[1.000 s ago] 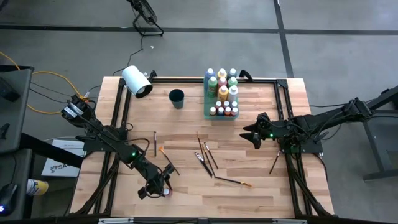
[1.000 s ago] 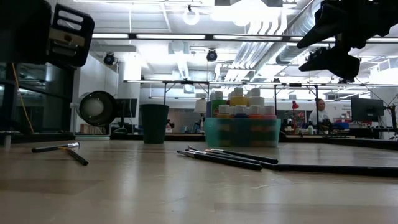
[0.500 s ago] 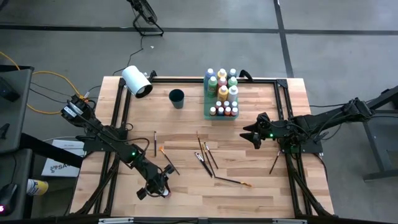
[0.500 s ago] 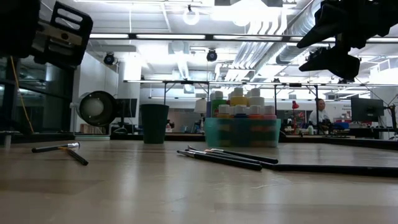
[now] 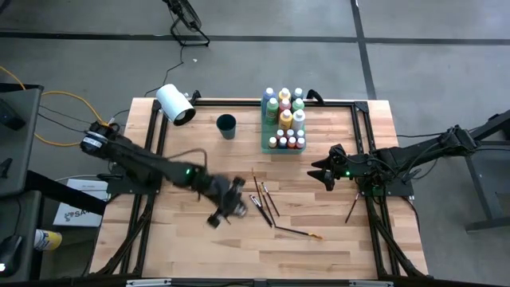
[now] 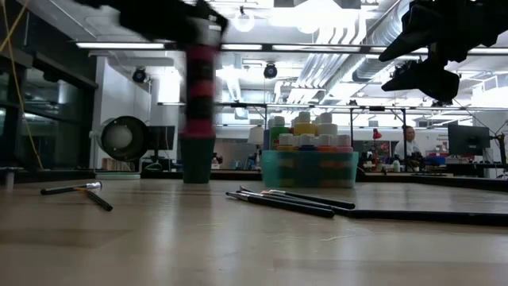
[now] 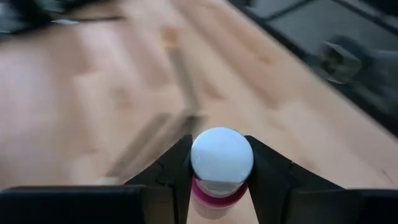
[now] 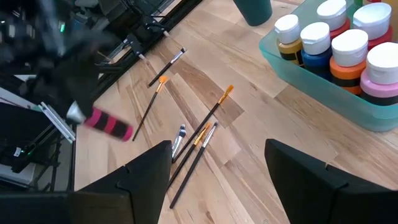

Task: Pick & Place Paint Supplies
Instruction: Put the pink small paint bottle into the green bin

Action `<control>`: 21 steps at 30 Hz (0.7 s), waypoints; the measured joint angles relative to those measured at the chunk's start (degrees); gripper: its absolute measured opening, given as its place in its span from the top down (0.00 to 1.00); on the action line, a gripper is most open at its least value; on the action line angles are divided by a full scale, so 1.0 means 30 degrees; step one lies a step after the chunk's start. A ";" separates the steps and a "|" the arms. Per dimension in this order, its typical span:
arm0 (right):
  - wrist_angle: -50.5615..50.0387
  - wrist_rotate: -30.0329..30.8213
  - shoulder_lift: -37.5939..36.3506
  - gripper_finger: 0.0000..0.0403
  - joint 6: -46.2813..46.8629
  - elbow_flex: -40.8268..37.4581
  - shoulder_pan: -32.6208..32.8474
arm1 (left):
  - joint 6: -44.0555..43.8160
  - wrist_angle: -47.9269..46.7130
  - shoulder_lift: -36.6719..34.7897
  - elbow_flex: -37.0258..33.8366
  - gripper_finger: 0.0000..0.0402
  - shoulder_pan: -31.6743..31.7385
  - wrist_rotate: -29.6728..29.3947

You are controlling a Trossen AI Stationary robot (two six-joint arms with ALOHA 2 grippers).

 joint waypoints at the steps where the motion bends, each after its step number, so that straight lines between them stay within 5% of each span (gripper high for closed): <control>1: 0.0000 0.0007 0.0000 0.38 0.0000 0.0000 0.0000 | 0.0261 -0.0056 0.0000 0.0289 0.71 0.0724 -0.0007; 13: 0.0000 -0.0001 -0.0005 0.38 0.0003 0.0000 -0.0001 | 0.0723 0.1561 0.0070 0.1827 0.70 0.9100 -0.3311; 21: 0.0007 0.0007 -0.0004 0.38 0.0000 0.0000 0.0001 | -0.0624 0.3591 0.1783 0.1903 0.70 1.2399 -0.2797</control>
